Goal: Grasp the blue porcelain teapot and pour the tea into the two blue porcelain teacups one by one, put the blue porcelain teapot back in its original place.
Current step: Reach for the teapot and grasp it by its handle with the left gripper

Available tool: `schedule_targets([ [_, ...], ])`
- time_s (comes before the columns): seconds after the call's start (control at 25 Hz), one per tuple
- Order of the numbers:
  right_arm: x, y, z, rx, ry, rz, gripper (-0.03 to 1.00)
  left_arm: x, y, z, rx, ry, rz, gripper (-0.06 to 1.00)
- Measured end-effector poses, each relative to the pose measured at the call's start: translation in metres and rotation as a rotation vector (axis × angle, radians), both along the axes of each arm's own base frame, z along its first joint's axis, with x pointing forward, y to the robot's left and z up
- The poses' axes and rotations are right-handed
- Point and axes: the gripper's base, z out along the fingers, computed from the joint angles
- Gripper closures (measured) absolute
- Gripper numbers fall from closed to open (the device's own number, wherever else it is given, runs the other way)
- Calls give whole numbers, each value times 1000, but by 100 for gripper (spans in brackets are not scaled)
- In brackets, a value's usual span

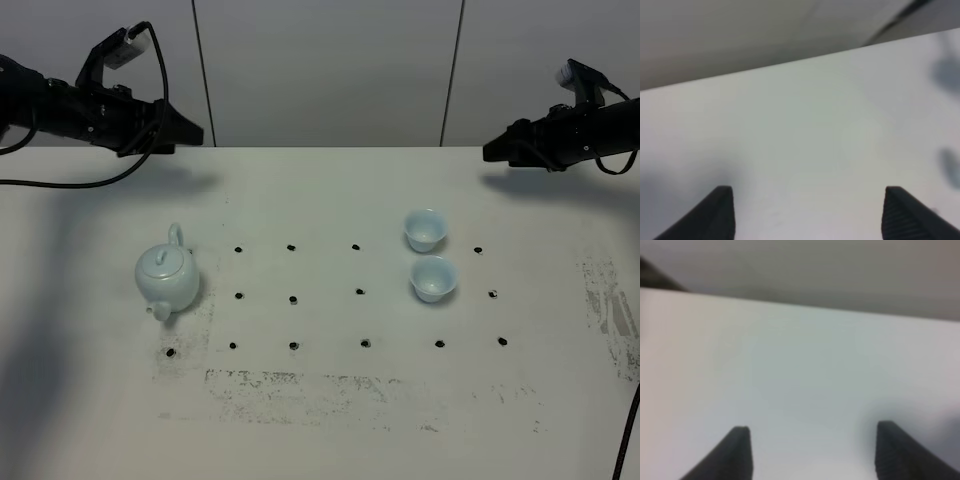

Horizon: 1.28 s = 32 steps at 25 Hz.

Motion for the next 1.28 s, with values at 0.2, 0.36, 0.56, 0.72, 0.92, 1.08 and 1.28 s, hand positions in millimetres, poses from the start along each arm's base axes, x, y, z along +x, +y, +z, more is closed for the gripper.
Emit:
schedule_targets([
  [0.2, -2, -20, 25, -383, 45, -71, 46, -3, 4, 18, 296, -24, 25, 36],
  [0.36, -15, -21, 52, -540, 78, -100, 47, -12, -6, 43, 450, -59, 21, 36],
  [0.56, -43, -21, 83, -571, 181, -128, 48, -36, -14, 80, 527, -47, 9, 36],
  [0.72, -62, -25, 97, -570, 221, -154, 51, -55, -10, 111, 582, -78, 21, 38],
  [0.92, -104, -22, 121, -568, 238, -156, 52, -83, -7, 137, 610, -128, 44, 40],
  [1.08, -149, -17, 139, -558, 159, -194, 52, -100, -7, 142, 614, -125, 42, 40],
  [1.28, -226, -8, 164, -550, 43, -244, 53, -109, -7, 152, 615, -131, 40, 41],
])
